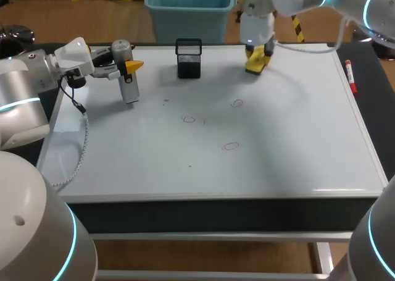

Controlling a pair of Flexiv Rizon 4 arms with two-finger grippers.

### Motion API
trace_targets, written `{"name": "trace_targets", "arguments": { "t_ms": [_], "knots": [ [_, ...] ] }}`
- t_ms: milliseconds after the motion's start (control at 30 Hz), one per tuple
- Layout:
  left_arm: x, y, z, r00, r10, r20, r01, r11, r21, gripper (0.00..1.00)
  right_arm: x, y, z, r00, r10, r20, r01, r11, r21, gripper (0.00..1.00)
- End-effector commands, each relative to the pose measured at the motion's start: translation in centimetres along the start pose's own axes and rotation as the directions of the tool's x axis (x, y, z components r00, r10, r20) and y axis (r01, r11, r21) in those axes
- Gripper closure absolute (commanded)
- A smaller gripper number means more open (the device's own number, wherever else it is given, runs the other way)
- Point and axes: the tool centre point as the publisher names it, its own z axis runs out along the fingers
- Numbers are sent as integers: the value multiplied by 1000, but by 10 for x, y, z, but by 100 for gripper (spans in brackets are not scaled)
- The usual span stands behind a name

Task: Pick up the inspection probe, press it on each red-marked spot on the whiteboard one by one, put down the probe, pick up the eraser, and wipe off all the red marks.

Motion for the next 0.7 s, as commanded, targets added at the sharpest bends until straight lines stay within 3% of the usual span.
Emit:
{"name": "trace_targets", "arguments": {
  "t_ms": [33,367,700],
  "knots": [
    [0,0,0,1000,1,1,-1,1000,2,100,15,-24,-5,996,92,3,-91,995,-25,100],
    [0,0,0,1000,1,1,-1,1000,2,100,54,-58,-10,961,277,18,-277,961,-14,100],
    [0,0,0,1000,1,1,-1,1000,2,100,96,-72,-13,912,409,30,-409,912,-4,100]
  ]
}}
